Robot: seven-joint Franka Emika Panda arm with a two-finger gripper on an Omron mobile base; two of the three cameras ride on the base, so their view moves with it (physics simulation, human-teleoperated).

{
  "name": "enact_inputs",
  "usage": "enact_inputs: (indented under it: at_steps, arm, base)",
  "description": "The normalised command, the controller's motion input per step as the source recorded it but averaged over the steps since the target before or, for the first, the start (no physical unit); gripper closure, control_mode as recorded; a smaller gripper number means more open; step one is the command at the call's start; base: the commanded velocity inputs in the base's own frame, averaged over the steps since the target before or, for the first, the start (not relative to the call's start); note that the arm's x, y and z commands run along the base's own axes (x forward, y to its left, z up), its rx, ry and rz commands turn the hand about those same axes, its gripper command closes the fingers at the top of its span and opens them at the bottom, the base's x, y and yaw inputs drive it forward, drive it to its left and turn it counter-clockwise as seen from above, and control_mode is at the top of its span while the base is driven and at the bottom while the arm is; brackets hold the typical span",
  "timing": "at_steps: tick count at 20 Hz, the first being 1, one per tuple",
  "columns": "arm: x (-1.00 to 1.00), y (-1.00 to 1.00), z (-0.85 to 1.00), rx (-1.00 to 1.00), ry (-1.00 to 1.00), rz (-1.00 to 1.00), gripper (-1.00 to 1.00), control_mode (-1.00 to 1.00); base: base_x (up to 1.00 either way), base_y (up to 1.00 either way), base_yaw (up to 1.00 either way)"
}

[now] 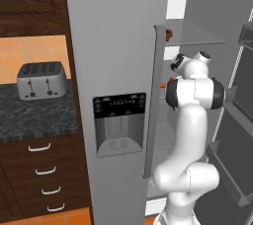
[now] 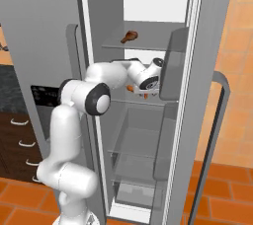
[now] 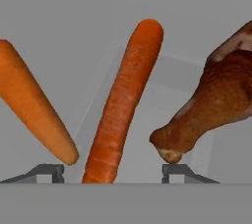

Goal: Place one carrot and one chicken drumstick in each tupperware on the nearby counter, to pack two identical lunches.

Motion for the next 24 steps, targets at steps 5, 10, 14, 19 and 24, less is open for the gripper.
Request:
enact_inputs:
  at_steps: [5,10,14,19,24]
  arm:
    - [0.0,0.61,-0.56,-0.02,0.0,-0.04,-1.0,-1.0]
    - [0.0,0.13,-0.62,-0.02,0.0,-0.03,-1.0,-1.0]
    - [0.0,0.26,-0.4,0.0,0.0,-0.02,1.0,-1.0]
    - [0.0,0.26,-0.32,0.0,0.01,-0.04,1.0,-1.0]
    - [0.0,0.19,-0.17,0.01,0.11,-0.03,1.0,-1.0]
  base:
    - [0.0,0.0,0.0]
    - [0.0,0.0,0.0]
    - [0.0,0.0,0.0]
    - [0.0,0.0,0.0]
    - [0.0,0.0,0.0]
